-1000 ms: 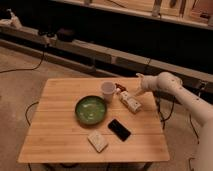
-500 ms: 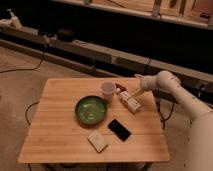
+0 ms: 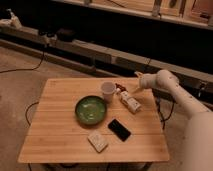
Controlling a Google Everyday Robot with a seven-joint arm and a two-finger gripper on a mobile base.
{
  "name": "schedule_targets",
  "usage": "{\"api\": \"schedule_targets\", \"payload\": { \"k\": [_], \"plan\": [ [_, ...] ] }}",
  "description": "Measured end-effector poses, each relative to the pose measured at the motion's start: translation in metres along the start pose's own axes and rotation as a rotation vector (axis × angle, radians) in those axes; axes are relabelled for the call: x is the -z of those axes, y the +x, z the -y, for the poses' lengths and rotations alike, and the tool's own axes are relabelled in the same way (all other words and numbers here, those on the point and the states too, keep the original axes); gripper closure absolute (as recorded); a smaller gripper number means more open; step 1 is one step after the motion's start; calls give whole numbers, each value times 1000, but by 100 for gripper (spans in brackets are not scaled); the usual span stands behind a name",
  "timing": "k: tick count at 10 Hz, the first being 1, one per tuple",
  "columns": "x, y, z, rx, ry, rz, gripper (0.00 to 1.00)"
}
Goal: Place the pepper on the white sponge
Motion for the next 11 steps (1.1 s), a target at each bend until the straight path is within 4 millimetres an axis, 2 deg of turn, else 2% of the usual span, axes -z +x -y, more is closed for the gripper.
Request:
{"api": "schedule_targets", "payload": {
  "k": [5, 7, 11],
  "plan": [
    [-17, 0, 0, 2, 73, 20, 20],
    [-24, 1, -11, -17, 65, 17, 20],
    [-31, -16, -29, -43, 13, 54, 20]
  ]
}}
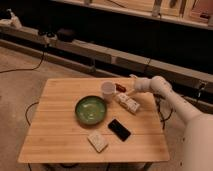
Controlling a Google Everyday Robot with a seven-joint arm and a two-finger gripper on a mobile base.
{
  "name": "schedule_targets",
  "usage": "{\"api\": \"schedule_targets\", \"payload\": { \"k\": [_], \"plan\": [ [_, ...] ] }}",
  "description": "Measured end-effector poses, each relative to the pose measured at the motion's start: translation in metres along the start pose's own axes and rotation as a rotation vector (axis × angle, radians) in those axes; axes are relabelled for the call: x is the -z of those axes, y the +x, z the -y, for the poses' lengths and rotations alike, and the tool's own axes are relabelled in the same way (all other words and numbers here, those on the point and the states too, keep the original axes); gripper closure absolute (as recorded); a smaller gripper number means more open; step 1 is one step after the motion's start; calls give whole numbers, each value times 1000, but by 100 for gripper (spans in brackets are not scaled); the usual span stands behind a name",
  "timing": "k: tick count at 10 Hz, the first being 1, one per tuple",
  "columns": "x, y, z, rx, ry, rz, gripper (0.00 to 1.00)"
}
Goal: Place the pepper on the white sponge
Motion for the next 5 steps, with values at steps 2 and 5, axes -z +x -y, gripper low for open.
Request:
{"api": "schedule_targets", "payload": {
  "k": [2, 5],
  "plan": [
    [-4, -3, -4, -5, -20, 7, 20],
    [-7, -1, -1, -23, -29, 14, 37]
  ]
}}
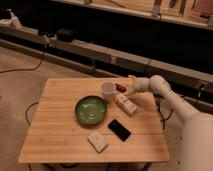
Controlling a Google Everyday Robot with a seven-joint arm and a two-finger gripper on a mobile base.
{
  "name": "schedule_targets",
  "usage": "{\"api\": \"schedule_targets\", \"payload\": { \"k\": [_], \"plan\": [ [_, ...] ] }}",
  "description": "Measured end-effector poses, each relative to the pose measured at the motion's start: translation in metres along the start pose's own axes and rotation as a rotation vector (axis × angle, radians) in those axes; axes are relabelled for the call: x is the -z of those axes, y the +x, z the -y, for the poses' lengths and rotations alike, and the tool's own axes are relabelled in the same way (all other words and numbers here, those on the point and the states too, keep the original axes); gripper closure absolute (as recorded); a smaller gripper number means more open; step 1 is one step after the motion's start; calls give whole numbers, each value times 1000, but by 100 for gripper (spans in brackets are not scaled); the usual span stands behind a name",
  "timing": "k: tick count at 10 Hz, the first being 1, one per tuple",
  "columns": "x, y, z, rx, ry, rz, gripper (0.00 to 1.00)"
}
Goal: Place the pepper on the white sponge
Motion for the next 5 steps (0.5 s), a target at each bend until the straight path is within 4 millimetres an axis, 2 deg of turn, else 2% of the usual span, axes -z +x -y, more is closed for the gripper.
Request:
{"api": "schedule_targets", "payload": {
  "k": [5],
  "plan": [
    [-6, -4, -3, -3, -45, 28, 88]
  ]
}}
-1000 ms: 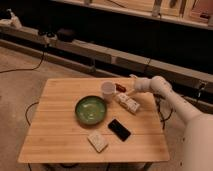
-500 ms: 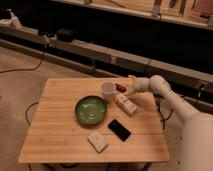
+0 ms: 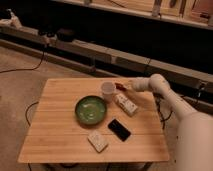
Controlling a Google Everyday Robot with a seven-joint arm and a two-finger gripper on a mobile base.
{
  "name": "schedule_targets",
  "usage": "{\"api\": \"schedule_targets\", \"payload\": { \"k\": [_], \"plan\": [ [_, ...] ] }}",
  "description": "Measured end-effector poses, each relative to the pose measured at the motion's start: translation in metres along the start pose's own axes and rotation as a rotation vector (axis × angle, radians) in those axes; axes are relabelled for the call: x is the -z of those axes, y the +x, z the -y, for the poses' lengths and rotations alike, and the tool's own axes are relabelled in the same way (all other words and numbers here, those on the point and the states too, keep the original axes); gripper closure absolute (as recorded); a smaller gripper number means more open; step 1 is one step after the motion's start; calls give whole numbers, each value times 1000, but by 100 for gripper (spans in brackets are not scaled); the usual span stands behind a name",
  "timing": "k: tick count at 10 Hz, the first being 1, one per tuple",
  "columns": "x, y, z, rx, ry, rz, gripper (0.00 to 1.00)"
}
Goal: Place the pepper on the white sponge
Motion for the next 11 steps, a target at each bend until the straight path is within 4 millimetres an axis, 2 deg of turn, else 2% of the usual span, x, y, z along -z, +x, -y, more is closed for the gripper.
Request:
{"api": "schedule_targets", "payload": {
  "k": [1, 2, 3, 4, 7, 11],
  "plan": [
    [0, 0, -1, 4, -12, 2, 96],
    [0, 1, -1, 6, -20, 2, 98],
    [2, 3, 0, 6, -24, 2, 97],
    [4, 3, 1, 8, -31, 1, 91],
    [10, 1, -2, 28, -80, -17, 61],
    [5, -7, -3, 35, -131, -7, 22]
  ]
}}
